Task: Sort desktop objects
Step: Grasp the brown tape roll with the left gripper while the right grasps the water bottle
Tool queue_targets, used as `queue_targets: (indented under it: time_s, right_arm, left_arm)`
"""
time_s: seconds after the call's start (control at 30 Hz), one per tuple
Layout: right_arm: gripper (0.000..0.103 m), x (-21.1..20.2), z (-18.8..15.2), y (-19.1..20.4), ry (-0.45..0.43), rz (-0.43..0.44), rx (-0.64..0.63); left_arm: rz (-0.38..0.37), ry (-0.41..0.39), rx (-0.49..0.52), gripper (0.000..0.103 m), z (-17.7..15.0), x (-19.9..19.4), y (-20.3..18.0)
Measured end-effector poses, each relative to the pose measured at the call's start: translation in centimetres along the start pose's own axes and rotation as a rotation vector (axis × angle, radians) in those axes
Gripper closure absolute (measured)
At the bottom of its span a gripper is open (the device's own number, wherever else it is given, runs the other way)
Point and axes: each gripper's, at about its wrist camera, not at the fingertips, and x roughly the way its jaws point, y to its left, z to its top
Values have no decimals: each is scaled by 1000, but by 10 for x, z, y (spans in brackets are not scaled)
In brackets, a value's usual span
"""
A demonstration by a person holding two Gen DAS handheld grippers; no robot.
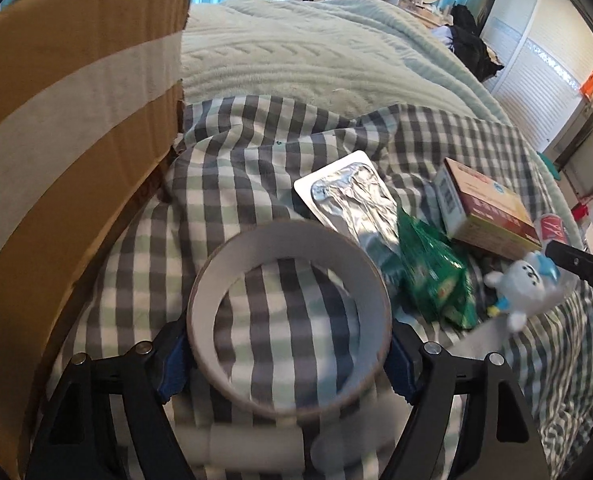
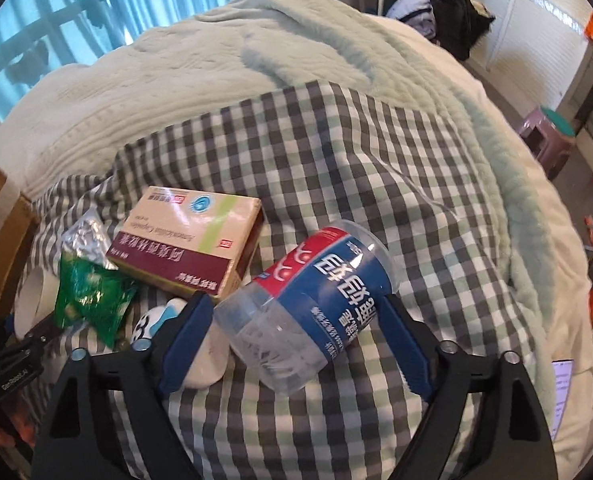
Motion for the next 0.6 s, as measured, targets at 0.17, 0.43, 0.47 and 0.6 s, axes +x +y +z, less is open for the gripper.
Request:
queue_targets:
  time_s: [0.17,0.43,0.47,0.6]
  right_arm:
    - [12,13,1,0,18,22,13]
    - [18,15,-3,-4,17,82,15]
    - [19,13,-4,-4,14,93,11]
    - [28,2,-8,-2,-1,108,-24]
  left_arm:
    - [-1,-5,0,24,4,3,1]
    - [5,-27,41,24,-1,-12,-6]
    - [2,-33,49,24,-2,-16,-8]
    - [-6,-39,69,24,-6,-31,-12]
